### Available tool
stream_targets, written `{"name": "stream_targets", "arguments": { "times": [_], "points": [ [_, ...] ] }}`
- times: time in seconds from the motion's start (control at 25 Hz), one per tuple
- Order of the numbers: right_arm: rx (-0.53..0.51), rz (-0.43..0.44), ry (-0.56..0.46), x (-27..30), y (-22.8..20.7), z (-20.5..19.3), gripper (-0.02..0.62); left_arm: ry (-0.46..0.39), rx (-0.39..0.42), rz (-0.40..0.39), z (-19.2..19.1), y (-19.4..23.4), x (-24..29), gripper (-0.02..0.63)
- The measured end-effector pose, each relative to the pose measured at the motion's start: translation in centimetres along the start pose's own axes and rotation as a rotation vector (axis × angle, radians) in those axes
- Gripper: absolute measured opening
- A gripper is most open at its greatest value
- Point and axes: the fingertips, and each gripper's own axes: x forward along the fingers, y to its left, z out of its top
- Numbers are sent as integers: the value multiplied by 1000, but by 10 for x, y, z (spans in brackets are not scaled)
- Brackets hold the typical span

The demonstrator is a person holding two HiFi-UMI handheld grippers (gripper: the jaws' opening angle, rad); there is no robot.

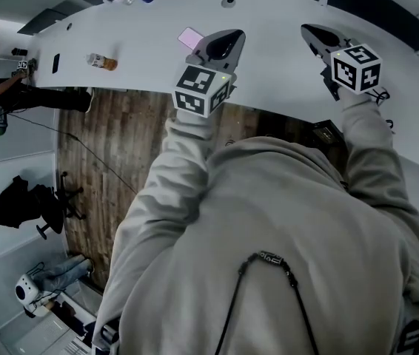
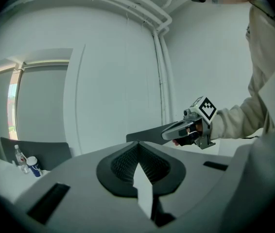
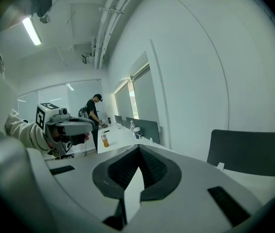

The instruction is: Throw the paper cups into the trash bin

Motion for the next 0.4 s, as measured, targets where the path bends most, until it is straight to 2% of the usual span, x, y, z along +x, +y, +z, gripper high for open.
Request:
{"name": "stream_targets", "arguments": {
  "times": [0.4],
  "points": [
    [-7, -5, 9, -4, -2, -1, 18, -9, -10, 4, 2, 0, 3, 2]
  ]
}}
